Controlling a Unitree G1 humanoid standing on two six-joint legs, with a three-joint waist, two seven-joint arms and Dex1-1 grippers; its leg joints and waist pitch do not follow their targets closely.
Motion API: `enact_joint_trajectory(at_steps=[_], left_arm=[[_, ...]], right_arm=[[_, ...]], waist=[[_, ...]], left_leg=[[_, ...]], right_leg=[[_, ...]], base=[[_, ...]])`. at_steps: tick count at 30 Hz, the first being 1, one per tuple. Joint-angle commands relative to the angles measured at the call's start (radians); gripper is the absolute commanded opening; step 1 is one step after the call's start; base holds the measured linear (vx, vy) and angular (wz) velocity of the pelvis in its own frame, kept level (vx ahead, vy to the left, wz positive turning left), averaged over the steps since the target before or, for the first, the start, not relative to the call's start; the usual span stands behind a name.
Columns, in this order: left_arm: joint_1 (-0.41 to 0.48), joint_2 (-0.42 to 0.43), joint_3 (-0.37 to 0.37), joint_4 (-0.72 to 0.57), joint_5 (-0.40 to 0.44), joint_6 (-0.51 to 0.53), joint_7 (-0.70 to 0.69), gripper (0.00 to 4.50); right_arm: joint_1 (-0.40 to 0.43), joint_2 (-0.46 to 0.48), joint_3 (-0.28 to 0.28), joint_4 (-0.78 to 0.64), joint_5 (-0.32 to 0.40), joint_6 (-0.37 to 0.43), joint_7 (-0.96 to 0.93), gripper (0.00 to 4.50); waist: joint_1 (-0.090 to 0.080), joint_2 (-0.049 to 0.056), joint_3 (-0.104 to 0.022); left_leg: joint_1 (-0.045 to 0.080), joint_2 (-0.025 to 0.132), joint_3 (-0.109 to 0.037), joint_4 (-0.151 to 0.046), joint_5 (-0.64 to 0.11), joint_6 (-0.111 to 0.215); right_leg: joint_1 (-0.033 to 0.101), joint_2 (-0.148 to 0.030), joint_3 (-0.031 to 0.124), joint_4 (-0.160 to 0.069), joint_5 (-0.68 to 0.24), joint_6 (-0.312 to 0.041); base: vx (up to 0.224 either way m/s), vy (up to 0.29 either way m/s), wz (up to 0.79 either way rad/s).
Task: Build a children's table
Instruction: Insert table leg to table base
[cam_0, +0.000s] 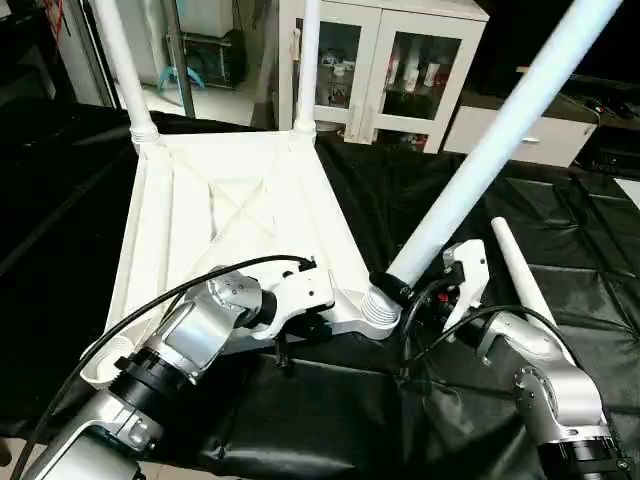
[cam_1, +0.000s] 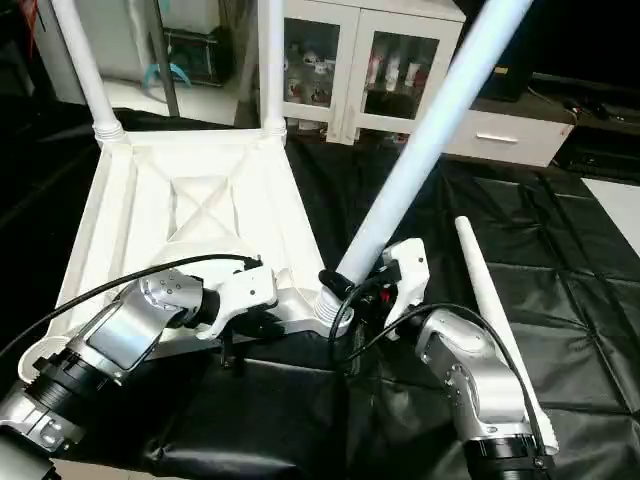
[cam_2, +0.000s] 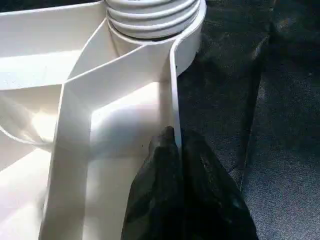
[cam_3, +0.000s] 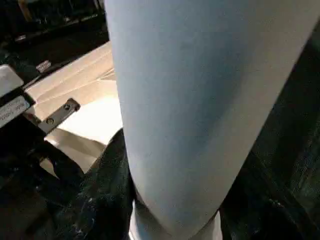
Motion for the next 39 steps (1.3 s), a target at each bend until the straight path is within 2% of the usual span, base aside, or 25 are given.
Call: enact_joint_trajectory(at_steps=[1,4,5,6,7,10,11,14,16,19,22,23,25,27,32,33,34,35,37,38,39], left_arm=[[0.022,0.010,-0.058,0.056,0.039,0.018,0.000,0.00],[0.024,0.012,-0.056,0.053,0.039,0.018,0.001,0.00],[0.024,0.012,-0.056,0.053,0.039,0.019,0.002,0.00],[0.027,0.012,-0.055,0.051,0.039,0.019,0.003,0.00],[0.027,0.012,-0.055,0.050,0.039,0.019,0.003,0.00],[0.031,0.014,-0.055,0.047,0.040,0.020,0.002,0.00],[0.031,0.014,-0.055,0.047,0.040,0.020,0.002,0.00],[0.034,0.015,-0.055,0.042,0.039,0.021,0.002,0.00],[0.039,0.015,-0.054,0.033,0.037,0.026,0.007,0.00],[0.044,0.014,-0.048,0.025,0.033,0.029,0.019,0.00],[0.049,0.014,-0.041,0.017,0.030,0.033,0.027,0.00],[0.049,0.014,-0.041,0.017,0.030,0.033,0.027,0.00],[0.051,0.015,-0.040,0.014,0.029,0.034,0.028,0.00],[0.052,0.016,-0.041,0.013,0.028,0.034,0.027,0.00],[0.053,0.020,-0.043,0.011,0.027,0.034,0.022,0.00],[0.053,0.019,-0.041,0.011,0.024,0.037,0.022,0.00],[0.049,0.008,-0.029,0.012,0.015,0.056,0.032,0.00],[0.048,0.007,-0.027,0.012,0.015,0.058,0.033,0.00],[0.040,-0.020,-0.007,0.018,0.004,0.089,0.061,0.00],[0.033,-0.041,0.006,0.026,0.002,0.105,0.088,0.00],[0.033,-0.041,0.006,0.026,0.002,0.105,0.088,0.00]], right_arm=[[0.031,-0.032,0.073,0.023,-0.057,0.030,0.021,1.86],[0.009,-0.061,0.107,0.032,-0.086,0.062,0.025,1.86],[0.007,-0.063,0.109,0.032,-0.088,0.065,0.026,1.86],[-0.007,-0.079,0.127,0.043,-0.108,0.083,0.029,1.86],[-0.008,-0.081,0.129,0.044,-0.111,0.084,0.029,1.86],[-0.032,-0.085,0.135,0.065,-0.116,0.104,0.036,1.86],[-0.032,-0.085,0.135,0.065,-0.116,0.104,0.036,1.86],[-0.061,-0.077,0.133,0.103,-0.111,0.111,0.024,1.86],[-0.052,-0.069,0.127,0.114,-0.111,0.094,0.012,1.86],[-0.018,-0.059,0.122,0.103,-0.114,0.066,0.007,1.86],[0.024,-0.049,0.127,0.093,-0.122,0.044,-0.001,1.86],[0.026,-0.049,0.129,0.093,-0.123,0.043,-0.001,1.86],[0.039,-0.048,0.137,0.098,-0.133,0.031,-0.007,1.86],[0.039,-0.045,0.136,0.104,-0.137,0.028,-0.016,1.86],[0.028,-0.036,0.122,0.123,-0.145,0.019,-0.045,1.86],[0.020,-0.030,0.113,0.134,-0.149,0.019,-0.066,1.86],[-0.011,-0.004,0.078,0.176,-0.164,0.016,-0.151,1.86],[-0.015,-0.001,0.075,0.180,-0.166,0.016,-0.160,1.86],[-0.041,0.024,0.044,0.222,-0.180,0.007,-0.245,1.86],[-0.055,0.040,0.026,0.247,-0.186,0.003,-0.293,1.86],[-0.055,0.040,0.026,0.247,-0.186,0.003,-0.293,1.86]], waist=[[-0.002,0.008,-0.022],[-0.003,0.008,-0.020],[-0.005,-0.002,-0.020],[-0.003,0.005,-0.019],[-0.006,0.005,-0.018],[-0.006,0.003,-0.017],[-0.008,0.000,-0.018],[-0.014,0.001,-0.018],[-0.016,-0.006,-0.016],[-0.014,-0.005,-0.014],[-0.016,-0.005,-0.017],[-0.015,-0.001,-0.018],[-0.014,-0.002,-0.017],[-0.015,-0.003,-0.016],[-0.017,0.000,-0.012],[-0.018,0.000,-0.013],[-0.019,0.006,-0.012],[-0.026,0.003,-0.010],[-0.031,0.005,-0.008],[-0.043,0.011,-0.007],[-0.048,0.016,-0.005]], left_leg=[[0.011,0.123,-0.070,-0.093,-0.318,-0.033],[0.012,0.122,-0.072,-0.093,-0.338,-0.033],[0.011,0.122,-0.072,-0.094,-0.337,-0.031],[0.013,0.122,-0.073,-0.093,-0.342,-0.031],[0.012,0.122,-0.074,-0.094,-0.350,-0.034],[0.020,0.122,-0.074,-0.095,-0.384,-0.040],[0.018,0.122,-0.075,-0.097,-0.385,-0.040],[0.015,0.123,-0.078,-0.100,-0.387,-0.046],[0.016,0.120,-0.076,-0.096,-0.400,-0.043],[0.018,0.122,-0.081,-0.097,-0.422,-0.048],[0.016,0.125,-0.083,-0.105,-0.439,-0.059],[0.016,0.125,-0.083,-0.105,-0.437,-0.061],[0.016,0.124,-0.080,-0.104,-0.431,-0.058],[0.017,0.123,-0.080,-0.104,-0.435,-0.054],[0.019,0.122,-0.084,-0.105,-0.466,-0.056],[0.019,0.122,-0.085,-0.105,-0.471,-0.057],[0.019,0.122,-0.088,-0.106,-0.485,-0.062],[0.019,0.120,-0.091,-0.107,-0.510,-0.070],[0.018,0.119,-0.096,-0.107,-0.541,-0.076],[0.021,0.119,-0.106,-0.106,-0.589,-0.090],[0.025,0.119,-0.109,-0.108,-0.616,-0.096]], right_leg=[[0.010,-0.147,0.090,-0.103,-0.462,-0.083],[0.009,-0.148,0.090,-0.109,-0.509,-0.068],[0.009,-0.147,0.089,-0.110,-0.517,-0.064],[0.007,-0.149,0.090,-0.111,-0.531,-0.063],[0.007,-0.147,0.089,-0.110,-0.535,-0.061],[0.001,-0.147,0.089,-0.116,-0.549,-0.058],[0.004,-0.147,0.087,-0.116,-0.550,-0.057],[0.004,-0.145,0.088,-0.111,-0.520,-0.064],[0.001,-0.151,0.089,-0.118,-0.572,-0.055],[-0.003,-0.153,0.087,-0.125,-0.622,-0.032],[-0.002,-0.147,0.088,-0.118,-0.564,-0.038],[-0.002,-0.147,0.089,-0.117,-0.550,-0.042],[-0.002,-0.149,0.092,-0.117,-0.533,-0.053],[-0.003,-0.149,0.091,-0.119,-0.553,-0.051],[-0.007,-0.149,0.089,-0.127,-0.618,-0.032],[-0.006,-0.150,0.088,-0.128,-0.624,-0.030],[-0.007,-0.150,0.087,-0.128,-0.635,-0.026],[-0.010,-0.148,0.083,-0.130,-0.659,-0.024],[-0.007,-0.149,0.077,-0.134,-0.697,-0.013],[-0.003,-0.149,0.062,-0.142,-0.727,-0.003],[-0.005,-0.145,0.056,-0.146,-0.719,-0.001]], base=[[0.000,0.000,0.00],[0.000,0.000,0.00],[0.000,0.000,0.00],[0.000,0.000,0.00],[0.000,0.000,0.00],[0.000,0.000,0.00],[0.000,0.000,0.00],[0.000,0.000,0.00],[0.000,0.000,0.00],[0.000,0.000,0.00],[0.000,0.000,0.00],[0.000,0.000,0.00],[0.000,0.000,0.00],[0.000,0.000,0.00],[0.000,0.000,0.00],[0.000,0.000,0.00],[0.000,0.000,0.00],[0.000,0.000,0.00],[0.000,0.000,0.00],[0.000,0.000,0.00],[0.000,0.000,0.00]])
